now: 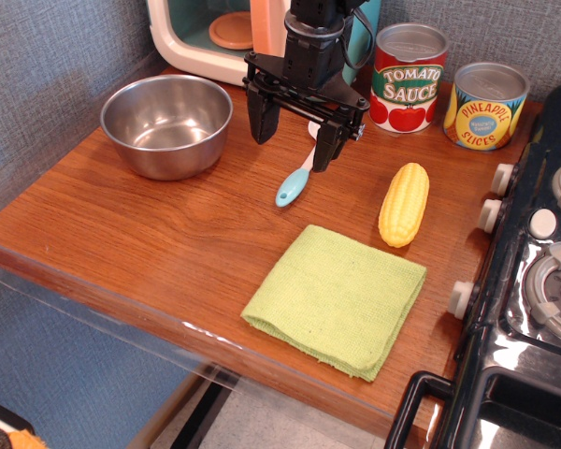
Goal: Move the pot and put it on the yellow cloth
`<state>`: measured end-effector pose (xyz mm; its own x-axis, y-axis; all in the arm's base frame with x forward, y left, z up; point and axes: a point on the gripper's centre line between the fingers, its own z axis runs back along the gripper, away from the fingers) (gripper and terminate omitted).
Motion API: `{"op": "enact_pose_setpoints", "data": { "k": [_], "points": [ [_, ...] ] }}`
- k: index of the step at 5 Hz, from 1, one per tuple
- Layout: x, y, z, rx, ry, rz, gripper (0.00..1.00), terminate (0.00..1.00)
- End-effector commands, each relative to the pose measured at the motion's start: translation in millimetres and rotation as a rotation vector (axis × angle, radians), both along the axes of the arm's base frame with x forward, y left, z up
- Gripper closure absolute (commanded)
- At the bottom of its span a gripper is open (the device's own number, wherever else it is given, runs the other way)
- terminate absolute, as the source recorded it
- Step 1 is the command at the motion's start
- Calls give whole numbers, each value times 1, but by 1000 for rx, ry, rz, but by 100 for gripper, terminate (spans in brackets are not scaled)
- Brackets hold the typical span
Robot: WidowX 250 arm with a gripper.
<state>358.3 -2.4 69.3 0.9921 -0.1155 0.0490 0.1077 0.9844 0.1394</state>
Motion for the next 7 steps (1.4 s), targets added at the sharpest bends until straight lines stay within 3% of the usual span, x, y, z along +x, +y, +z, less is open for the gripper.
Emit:
{"op": "enact_pose_setpoints", "data": {
  "k": [1,2,3,4,5,6,7],
  "points": [
    [0,0,0,0,0,0,0,0],
    [11,17,18,-15,-55,30,0,0],
    [31,48,45,-26,-149,101,0,0],
    [40,80,52,7,-171,167,0,0],
    [43,111,18,-51,-76,239,0,0],
    [38,110,-17,-134,-9,261,0,0],
    [24,98,-38,-163,53,269,0,0]
  ]
}}
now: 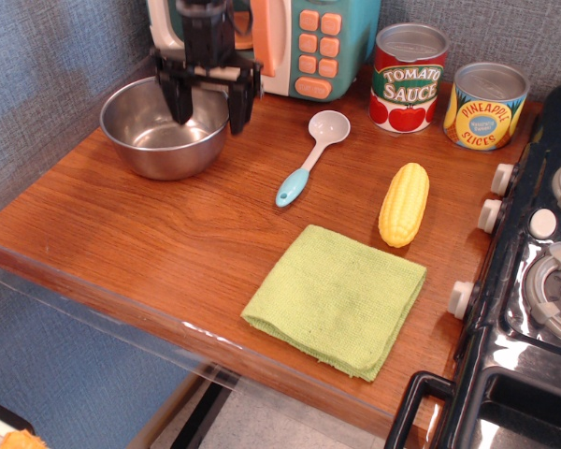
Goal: Move the pot and put it on the yellow cloth
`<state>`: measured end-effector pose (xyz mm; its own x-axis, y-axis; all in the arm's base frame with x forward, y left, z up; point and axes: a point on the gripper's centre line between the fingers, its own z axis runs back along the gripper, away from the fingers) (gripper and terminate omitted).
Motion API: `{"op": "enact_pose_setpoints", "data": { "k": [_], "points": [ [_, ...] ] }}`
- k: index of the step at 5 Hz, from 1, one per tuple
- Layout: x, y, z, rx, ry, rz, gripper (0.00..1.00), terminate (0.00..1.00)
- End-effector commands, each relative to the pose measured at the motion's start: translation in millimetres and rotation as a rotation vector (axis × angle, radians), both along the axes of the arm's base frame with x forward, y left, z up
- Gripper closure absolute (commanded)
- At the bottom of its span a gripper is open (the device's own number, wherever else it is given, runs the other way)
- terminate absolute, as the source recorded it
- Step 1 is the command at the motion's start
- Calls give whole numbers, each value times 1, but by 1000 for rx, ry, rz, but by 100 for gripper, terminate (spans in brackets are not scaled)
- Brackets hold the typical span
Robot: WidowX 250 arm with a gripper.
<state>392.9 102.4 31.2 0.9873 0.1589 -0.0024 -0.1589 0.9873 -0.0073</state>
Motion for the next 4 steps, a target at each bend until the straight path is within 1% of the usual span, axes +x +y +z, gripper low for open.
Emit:
{"op": "enact_pose_setpoints", "data": {
  "k": [1,3,4],
  "points": [
    [-16,-13,-4,-17,4,-5,100,0],
    [-17,-17,8,18,-41,-23,100,0],
    [-16,-20,19,34,-74,-24,100,0]
  ]
}}
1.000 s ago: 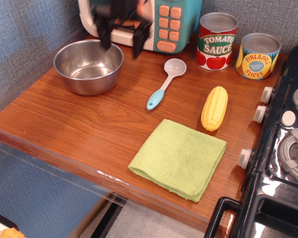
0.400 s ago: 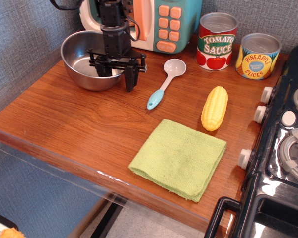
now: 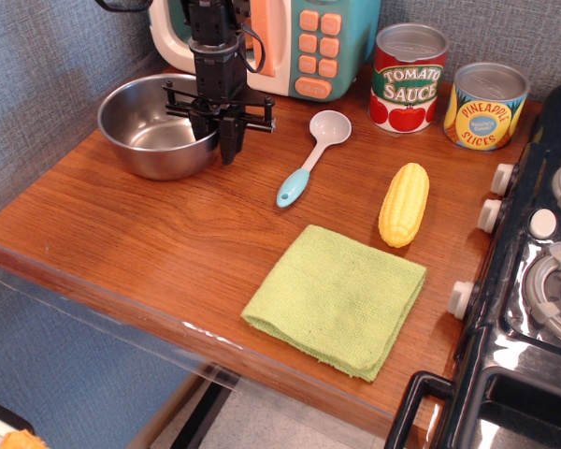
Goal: Move the pot and put it on the yellow cloth
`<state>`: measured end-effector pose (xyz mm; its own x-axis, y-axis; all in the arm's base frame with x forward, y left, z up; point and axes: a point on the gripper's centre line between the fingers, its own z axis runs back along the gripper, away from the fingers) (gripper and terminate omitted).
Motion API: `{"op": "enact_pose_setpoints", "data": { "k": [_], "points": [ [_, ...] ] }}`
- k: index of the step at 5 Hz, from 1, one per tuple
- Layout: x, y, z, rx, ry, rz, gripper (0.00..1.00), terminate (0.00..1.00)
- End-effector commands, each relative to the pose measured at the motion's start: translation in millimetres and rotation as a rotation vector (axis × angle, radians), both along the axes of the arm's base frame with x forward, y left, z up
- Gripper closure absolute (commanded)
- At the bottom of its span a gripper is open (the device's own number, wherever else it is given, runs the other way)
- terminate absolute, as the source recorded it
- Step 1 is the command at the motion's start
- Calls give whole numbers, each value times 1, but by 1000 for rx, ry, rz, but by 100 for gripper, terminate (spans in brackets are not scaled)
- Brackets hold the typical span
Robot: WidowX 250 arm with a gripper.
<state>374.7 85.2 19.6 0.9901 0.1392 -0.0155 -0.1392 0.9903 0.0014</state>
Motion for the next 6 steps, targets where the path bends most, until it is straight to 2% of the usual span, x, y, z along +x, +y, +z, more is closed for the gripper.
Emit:
{"op": "enact_pose_setpoints", "data": {
  "k": [1,2,3,4,5,6],
  "points": [
    [6,-19,61,34,-152,-5,100,0],
    [2,-69,75,7,-174,-130,100,0],
    [-32,-117,71,-39,-195,-242,100,0],
    [-76,-165,57,0,-156,-348,100,0],
    [-95,-177,53,38,-148,-363,100,0],
    [-100,-181,53,45,-151,-381,100,0]
  ]
}}
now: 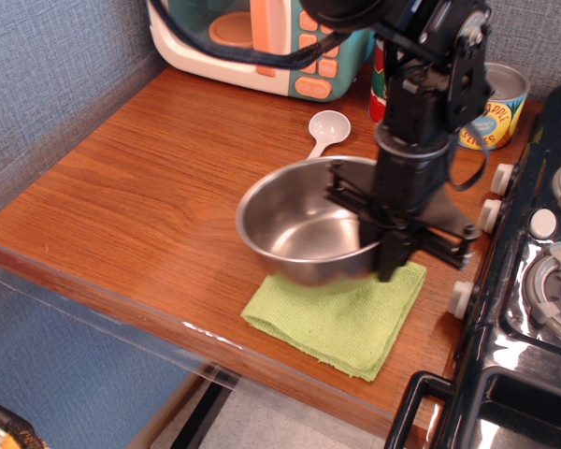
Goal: Move the pot and put it on the yellow cloth
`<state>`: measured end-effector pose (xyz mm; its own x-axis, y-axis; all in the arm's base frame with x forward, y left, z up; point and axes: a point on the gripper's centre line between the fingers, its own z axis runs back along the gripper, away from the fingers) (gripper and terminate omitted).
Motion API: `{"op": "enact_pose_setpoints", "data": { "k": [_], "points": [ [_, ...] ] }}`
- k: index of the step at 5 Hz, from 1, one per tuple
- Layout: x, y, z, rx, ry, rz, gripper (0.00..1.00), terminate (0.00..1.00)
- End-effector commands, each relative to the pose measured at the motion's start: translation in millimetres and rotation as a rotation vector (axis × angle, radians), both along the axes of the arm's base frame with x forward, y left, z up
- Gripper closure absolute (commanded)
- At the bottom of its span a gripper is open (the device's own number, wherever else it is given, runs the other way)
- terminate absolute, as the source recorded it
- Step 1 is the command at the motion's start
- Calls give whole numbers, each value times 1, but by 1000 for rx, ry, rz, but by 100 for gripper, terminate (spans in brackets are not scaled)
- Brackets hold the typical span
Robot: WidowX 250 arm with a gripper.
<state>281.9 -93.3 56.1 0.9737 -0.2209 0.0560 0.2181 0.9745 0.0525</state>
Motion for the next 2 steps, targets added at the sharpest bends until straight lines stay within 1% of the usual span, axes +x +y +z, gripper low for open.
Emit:
{"op": "enact_pose_setpoints", "data": {
  "k": [1,2],
  "points": [
    [-9,-7,13,-14,-63,-32,100,0],
    [-9,-9,8,-8,-53,-41,100,0]
  ]
}}
